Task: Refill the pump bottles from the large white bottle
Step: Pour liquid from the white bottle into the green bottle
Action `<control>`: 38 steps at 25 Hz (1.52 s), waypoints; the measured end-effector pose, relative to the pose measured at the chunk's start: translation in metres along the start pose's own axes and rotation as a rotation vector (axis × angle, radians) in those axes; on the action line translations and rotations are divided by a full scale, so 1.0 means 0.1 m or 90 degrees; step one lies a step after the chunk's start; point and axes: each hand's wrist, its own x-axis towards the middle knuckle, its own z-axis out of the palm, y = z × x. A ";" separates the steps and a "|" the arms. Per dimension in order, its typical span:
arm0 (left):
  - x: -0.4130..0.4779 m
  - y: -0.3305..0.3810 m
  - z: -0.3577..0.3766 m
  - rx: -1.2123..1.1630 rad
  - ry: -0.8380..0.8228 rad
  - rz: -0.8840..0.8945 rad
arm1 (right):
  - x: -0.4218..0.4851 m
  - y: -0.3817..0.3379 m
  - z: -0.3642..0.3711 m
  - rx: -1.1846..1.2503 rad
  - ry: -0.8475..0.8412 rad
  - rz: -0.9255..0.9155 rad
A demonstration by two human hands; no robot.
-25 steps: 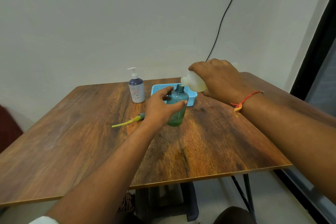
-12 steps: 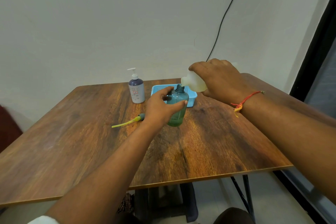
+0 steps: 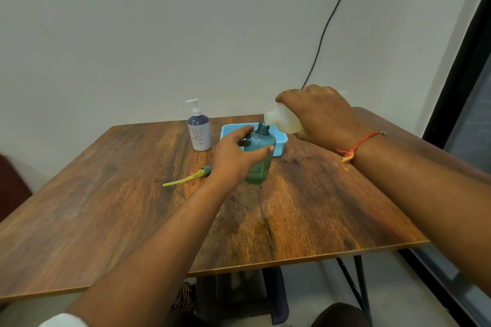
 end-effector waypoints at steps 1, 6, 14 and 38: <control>0.00 0.00 0.00 -0.003 0.000 0.000 | 0.00 0.00 0.00 0.001 0.001 -0.001; -0.01 0.01 0.00 -0.013 0.001 0.005 | 0.01 0.02 0.02 -0.011 0.007 -0.008; -0.01 0.03 0.00 -0.013 -0.004 0.005 | 0.01 0.02 0.01 -0.006 0.003 -0.005; -0.07 -0.04 0.05 -0.032 -0.009 -0.001 | -0.16 -0.05 0.09 0.207 -0.085 0.094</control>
